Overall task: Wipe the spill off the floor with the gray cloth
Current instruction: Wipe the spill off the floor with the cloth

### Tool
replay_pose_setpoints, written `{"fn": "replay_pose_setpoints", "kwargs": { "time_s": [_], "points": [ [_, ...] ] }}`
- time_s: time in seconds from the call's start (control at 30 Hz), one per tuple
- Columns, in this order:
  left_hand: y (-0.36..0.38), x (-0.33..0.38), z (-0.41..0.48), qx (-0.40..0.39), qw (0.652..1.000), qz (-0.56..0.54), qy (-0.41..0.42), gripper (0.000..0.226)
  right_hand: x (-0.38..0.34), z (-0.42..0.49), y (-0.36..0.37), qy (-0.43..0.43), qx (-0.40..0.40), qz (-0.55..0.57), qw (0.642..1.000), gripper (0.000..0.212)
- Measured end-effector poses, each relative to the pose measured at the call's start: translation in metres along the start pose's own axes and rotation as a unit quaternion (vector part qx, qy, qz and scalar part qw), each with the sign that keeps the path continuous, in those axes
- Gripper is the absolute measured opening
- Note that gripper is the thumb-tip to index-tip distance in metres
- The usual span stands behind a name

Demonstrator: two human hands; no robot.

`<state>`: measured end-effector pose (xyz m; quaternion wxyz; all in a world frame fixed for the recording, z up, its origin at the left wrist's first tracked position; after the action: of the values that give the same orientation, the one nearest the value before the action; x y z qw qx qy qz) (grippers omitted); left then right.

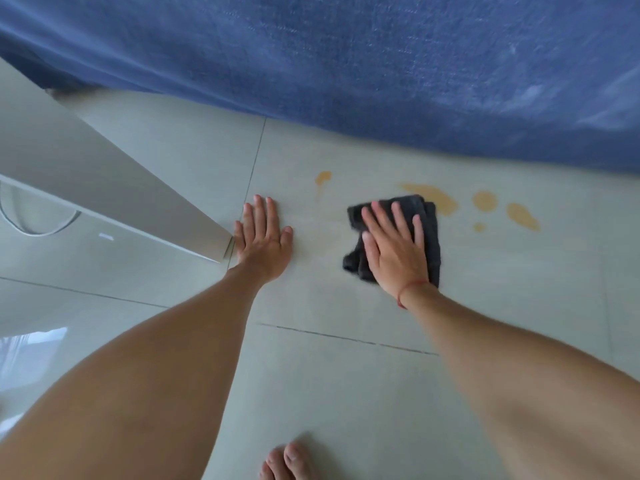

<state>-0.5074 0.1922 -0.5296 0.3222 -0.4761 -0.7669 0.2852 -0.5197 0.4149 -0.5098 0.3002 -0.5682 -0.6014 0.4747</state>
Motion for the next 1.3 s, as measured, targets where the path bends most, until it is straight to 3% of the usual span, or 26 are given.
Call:
{"fn": "replay_pose_setpoints", "kwargs": {
  "time_s": [0.1,0.23,0.47,0.73,1.1,1.3],
  "points": [
    [0.003,0.0,0.002,-0.01,1.0,0.007,-0.001,0.063,-0.017,0.045,-0.016,0.063,0.018,0.062,0.996,0.049],
    [0.003,0.0,0.004,-0.008,1.0,0.005,0.002,0.063,-0.081,0.087,-0.019,-0.062,-0.007,0.03,0.998,0.047],
    [0.0,0.001,0.001,-0.027,1.0,-0.008,0.001,0.063,-0.082,0.025,0.004,-0.144,-0.019,-0.023,0.989,0.049],
    [-0.001,0.003,-0.004,-0.023,1.0,-0.014,-0.001,0.063,-0.036,-0.023,0.016,-0.082,-0.006,-0.002,0.997,0.055],
    [0.003,0.001,0.003,-0.017,1.0,-0.012,0.001,0.063,-0.053,0.072,-0.014,-0.02,0.016,0.033,0.999,0.051],
    [-0.006,0.009,-0.007,-0.012,0.999,0.016,-0.042,0.061,-0.031,0.012,0.001,-0.039,-0.013,0.04,0.998,0.056]
  ]
}}
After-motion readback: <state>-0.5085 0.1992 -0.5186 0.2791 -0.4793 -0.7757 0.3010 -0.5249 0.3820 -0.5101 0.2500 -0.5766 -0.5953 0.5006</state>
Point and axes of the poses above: each hand's wrist, its own z-axis towards the middle knuckle, its own y-axis out of the palm, x = y × z, the point moved 9 cm from there along z, towards the middle knuckle, and after that the axes turned 12 degrees about -x, right-handed, at the moved point
